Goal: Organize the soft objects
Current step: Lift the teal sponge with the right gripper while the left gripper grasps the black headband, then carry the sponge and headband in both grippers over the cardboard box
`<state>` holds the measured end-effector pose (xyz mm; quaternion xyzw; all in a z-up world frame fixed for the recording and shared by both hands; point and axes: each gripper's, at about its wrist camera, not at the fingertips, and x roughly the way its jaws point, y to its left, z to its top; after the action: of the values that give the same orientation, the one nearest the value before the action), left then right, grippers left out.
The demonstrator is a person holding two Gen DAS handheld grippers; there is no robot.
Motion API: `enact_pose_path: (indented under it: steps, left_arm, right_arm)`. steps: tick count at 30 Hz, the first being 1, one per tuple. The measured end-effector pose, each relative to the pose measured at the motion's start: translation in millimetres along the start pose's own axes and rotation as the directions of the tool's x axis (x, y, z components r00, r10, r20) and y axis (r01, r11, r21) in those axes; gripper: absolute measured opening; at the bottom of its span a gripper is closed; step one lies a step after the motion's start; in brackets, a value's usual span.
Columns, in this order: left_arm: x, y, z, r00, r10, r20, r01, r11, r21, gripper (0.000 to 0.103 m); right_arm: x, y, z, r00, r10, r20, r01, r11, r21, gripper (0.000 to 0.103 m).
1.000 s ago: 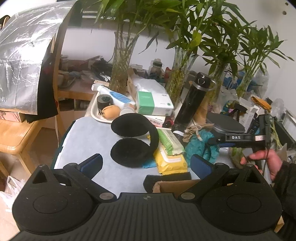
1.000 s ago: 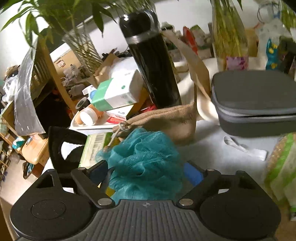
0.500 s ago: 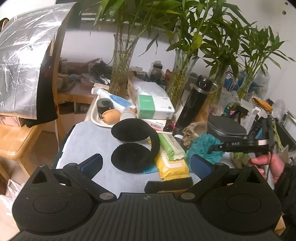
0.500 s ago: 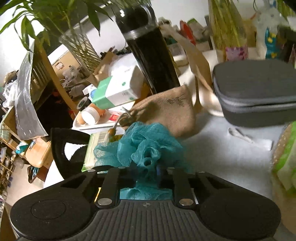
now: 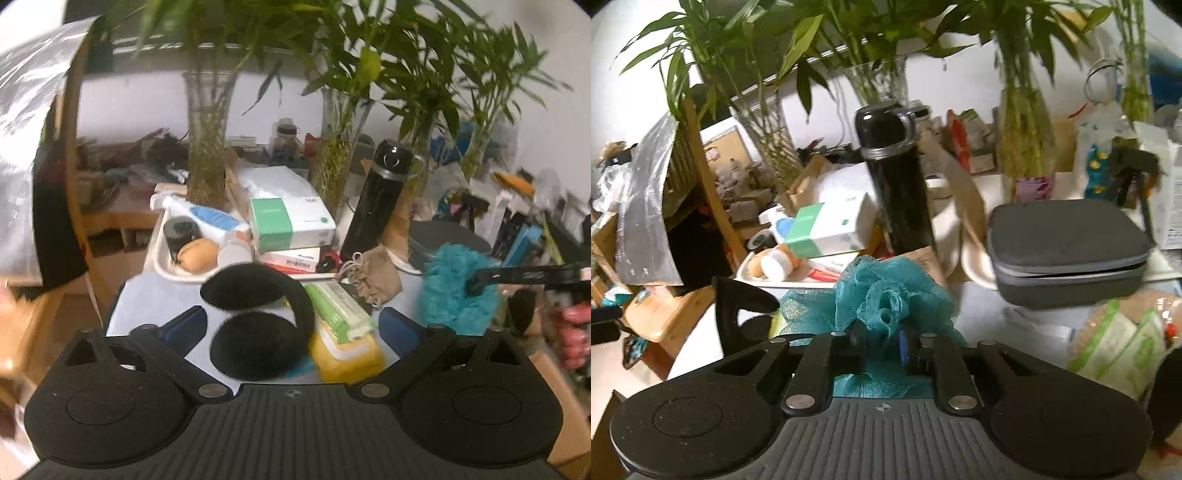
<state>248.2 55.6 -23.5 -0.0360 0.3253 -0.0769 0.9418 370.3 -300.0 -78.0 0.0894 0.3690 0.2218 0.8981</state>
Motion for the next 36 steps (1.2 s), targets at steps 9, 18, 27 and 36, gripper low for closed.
enact_pose_path:
  steps: [9,18,27,36]
  left_arm:
    - [79,21,2,0.974,-0.177,-0.140,0.174,0.984,-0.033,0.077]
    - [133,25,-5,0.943,-0.230,-0.241,0.226,0.973,-0.046,0.015]
    - [105,20,9,0.972,-0.179,-0.153,0.179,0.984,-0.016,0.009]
    - [58,5,27,0.984,-0.165,-0.071,0.169,0.984,0.059,0.009]
  right_arm:
    - [-19,-7,-5,0.999,-0.015,0.033,0.014,1.000,0.019,0.018]
    - [-22,-3,-5,0.999,-0.016,0.042,0.016,1.000,0.002,0.017]
    - [-34,-2,-1,0.995,-0.043,0.087,0.043,0.999,0.007,0.017]
    - [-69,14,8,0.987,-0.042,0.154,0.046,0.999,-0.028,0.017]
